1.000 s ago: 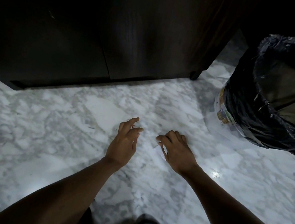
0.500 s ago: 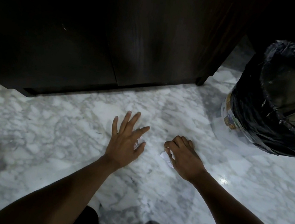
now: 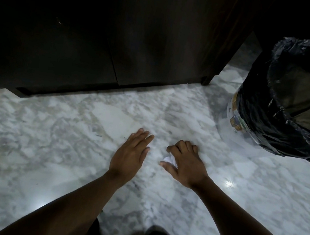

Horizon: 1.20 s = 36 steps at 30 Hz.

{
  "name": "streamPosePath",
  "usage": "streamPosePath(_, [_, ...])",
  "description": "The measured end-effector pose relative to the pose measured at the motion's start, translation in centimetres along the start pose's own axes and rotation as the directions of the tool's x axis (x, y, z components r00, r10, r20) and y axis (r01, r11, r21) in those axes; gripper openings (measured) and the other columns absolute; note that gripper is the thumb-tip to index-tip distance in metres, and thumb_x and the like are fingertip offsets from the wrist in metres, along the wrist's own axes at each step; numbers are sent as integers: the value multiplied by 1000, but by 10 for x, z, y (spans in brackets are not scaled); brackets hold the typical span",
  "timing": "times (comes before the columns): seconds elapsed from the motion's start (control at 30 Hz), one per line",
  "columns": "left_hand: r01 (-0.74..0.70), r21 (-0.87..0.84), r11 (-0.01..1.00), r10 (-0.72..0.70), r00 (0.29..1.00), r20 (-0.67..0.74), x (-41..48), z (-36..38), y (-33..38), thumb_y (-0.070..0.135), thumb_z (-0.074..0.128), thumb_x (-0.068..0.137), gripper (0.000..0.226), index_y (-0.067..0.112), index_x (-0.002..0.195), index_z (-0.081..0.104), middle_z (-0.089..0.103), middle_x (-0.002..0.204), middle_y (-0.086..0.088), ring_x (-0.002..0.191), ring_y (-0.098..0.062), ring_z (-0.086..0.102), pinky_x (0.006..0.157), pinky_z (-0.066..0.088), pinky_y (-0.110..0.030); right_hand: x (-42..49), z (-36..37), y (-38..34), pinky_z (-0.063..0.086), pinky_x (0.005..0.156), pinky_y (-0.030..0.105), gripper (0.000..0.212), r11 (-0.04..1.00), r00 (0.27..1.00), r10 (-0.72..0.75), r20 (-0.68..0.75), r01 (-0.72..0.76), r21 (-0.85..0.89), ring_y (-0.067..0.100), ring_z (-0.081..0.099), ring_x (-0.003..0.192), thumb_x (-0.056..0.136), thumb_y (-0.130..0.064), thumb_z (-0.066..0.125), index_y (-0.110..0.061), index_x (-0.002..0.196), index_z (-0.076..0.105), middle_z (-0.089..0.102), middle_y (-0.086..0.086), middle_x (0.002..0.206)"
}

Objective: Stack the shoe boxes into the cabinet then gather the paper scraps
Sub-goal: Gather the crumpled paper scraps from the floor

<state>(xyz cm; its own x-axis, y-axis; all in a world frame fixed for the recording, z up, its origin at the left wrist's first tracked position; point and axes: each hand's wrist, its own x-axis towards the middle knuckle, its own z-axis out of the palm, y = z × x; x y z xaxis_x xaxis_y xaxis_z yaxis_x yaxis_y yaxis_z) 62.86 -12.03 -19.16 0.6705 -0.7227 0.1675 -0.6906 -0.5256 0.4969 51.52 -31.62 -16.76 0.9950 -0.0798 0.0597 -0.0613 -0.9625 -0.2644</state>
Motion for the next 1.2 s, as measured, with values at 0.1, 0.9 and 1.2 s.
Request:
streamPosePath(0.1, [-73, -49, 996, 72, 997, -20, -8, 4, 2, 10, 41, 102, 37, 13, 131, 63, 55, 143, -3, 142, -14, 39, 115, 36, -33, -3, 7, -3, 40, 82, 33, 21, 999, 997, -27, -74, 24, -35, 19, 54, 89, 97, -41, 50, -24, 106, 58, 55, -4, 94])
streamPosePath(0.9, [-122, -31, 992, 119, 989, -85, -14, -2, 12, 40, 61, 96, 30, 13, 103, 72, 63, 105, 4, 99, -14, 54, 89, 47, -20, -16, 15, -17, 41, 78, 31, 24, 996, 991, 7, -135, -18, -84, 20, 55, 84, 101, -36, 41, -20, 105, 59, 57, -2, 95])
streamPosePath(1.2, [-97, -139, 985, 90, 994, -56, 2, -1, 8, 15, 82, 78, 8, 12, 84, 78, 64, 89, 1, 88, -7, 56, 80, 50, -19, 6, 6, -3, 46, 46, 27, 6, 998, 990, 20, -141, -28, -54, 16, 64, 69, 94, -20, 62, -16, 93, 68, 65, -2, 87])
